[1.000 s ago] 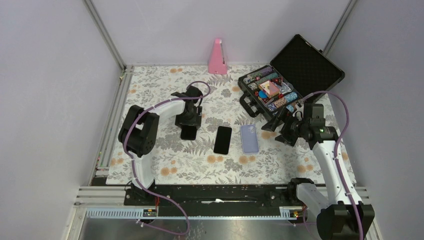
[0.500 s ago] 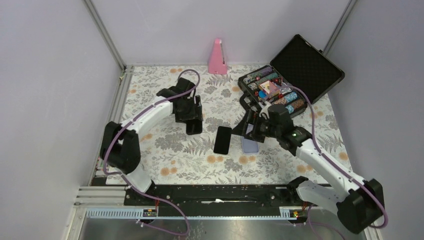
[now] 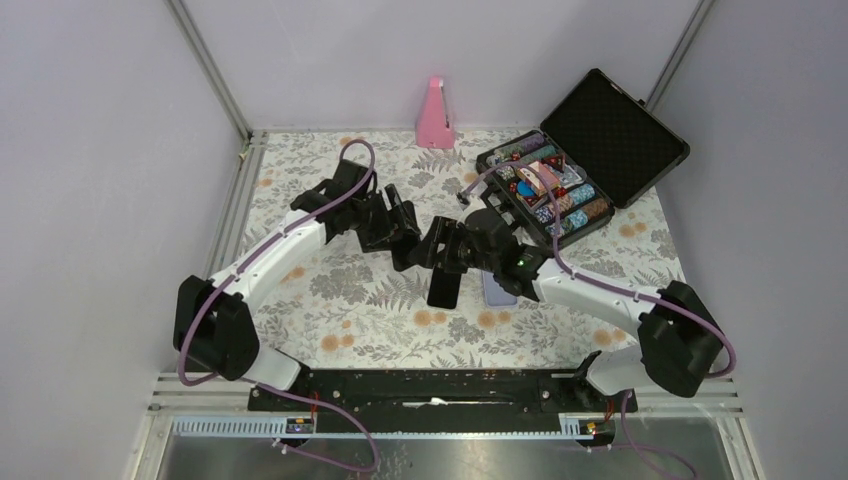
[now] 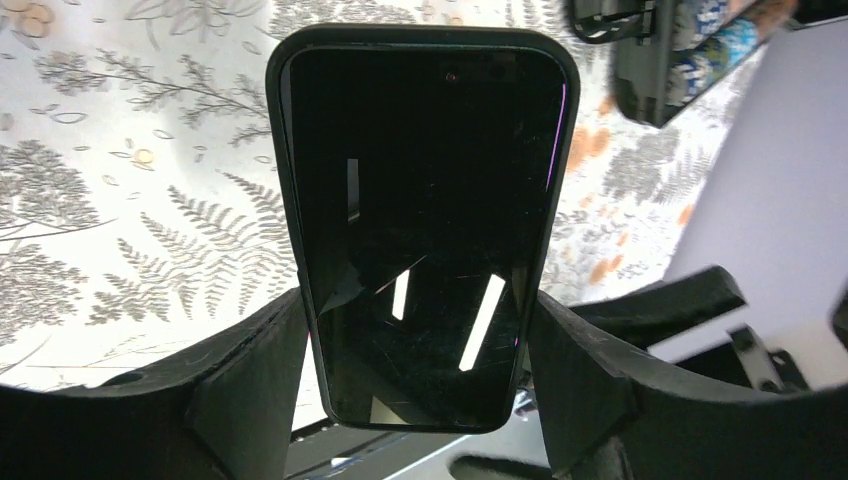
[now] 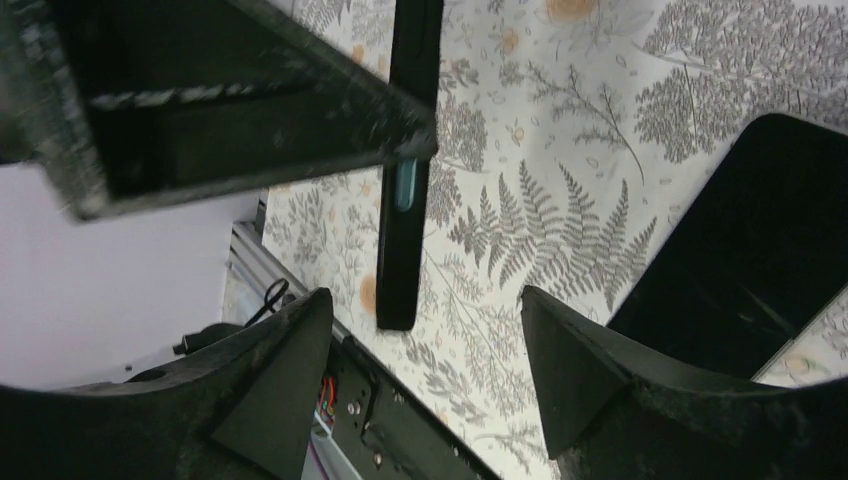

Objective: Take the phone out of the phone case
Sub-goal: Remove the phone case from the phone.

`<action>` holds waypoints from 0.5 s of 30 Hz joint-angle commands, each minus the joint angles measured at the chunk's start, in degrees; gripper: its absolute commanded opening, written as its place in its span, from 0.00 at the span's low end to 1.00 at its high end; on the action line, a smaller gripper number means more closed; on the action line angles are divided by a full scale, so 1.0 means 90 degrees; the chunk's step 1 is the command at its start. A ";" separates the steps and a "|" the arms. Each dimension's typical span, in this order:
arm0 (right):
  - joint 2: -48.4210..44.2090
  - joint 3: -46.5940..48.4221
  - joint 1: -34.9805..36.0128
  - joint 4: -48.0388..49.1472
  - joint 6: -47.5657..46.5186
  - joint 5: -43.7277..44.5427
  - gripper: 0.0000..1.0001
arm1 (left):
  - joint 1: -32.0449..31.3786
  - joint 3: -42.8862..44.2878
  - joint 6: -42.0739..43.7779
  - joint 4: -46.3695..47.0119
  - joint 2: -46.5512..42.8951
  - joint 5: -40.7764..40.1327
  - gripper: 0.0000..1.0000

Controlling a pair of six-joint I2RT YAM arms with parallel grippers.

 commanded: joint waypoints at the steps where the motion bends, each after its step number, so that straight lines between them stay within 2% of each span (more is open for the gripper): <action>1: 0.0294 0.0380 0.0051 0.0874 -0.0115 0.0390 0.71 | 0.0030 0.0007 -0.0508 0.0674 -0.0447 0.0663 0.21; 3: 0.0447 0.0478 0.0061 0.0949 -0.0150 0.0492 0.64 | 0.0030 0.0002 -0.0539 0.0708 -0.0507 0.0707 0.22; 5: 0.0576 0.0548 0.0068 0.0985 -0.0174 0.0606 0.52 | 0.0030 0.0024 -0.0563 0.0714 -0.0538 0.0714 0.22; 7: 0.0654 0.0588 0.0071 0.1067 -0.0138 0.0545 0.33 | 0.0038 0.0058 -0.0557 0.0705 -0.0550 0.0715 0.24; 10: 0.0666 0.0619 0.0071 0.1201 -0.0054 0.0289 0.14 | 0.0059 0.0103 -0.0474 0.0687 -0.0594 0.0677 0.33; 11: 0.0625 0.0557 0.0071 0.1335 -0.0006 0.0230 0.10 | 0.0066 0.0132 -0.0404 0.0686 -0.0630 0.0638 0.41; 12: 0.0555 0.0472 0.0071 0.1472 0.0047 0.0216 0.08 | 0.0068 0.0138 -0.0335 0.0705 -0.0673 0.0600 0.53; 14: 0.0364 0.0347 0.0071 0.1580 0.0097 0.0224 0.05 | 0.0109 0.0172 -0.0191 0.0752 -0.0807 0.0558 0.84; 15: 0.0262 0.0336 0.0071 0.1569 0.0073 0.0217 0.05 | 0.0130 0.0190 -0.0081 0.0816 -0.0874 0.0557 0.96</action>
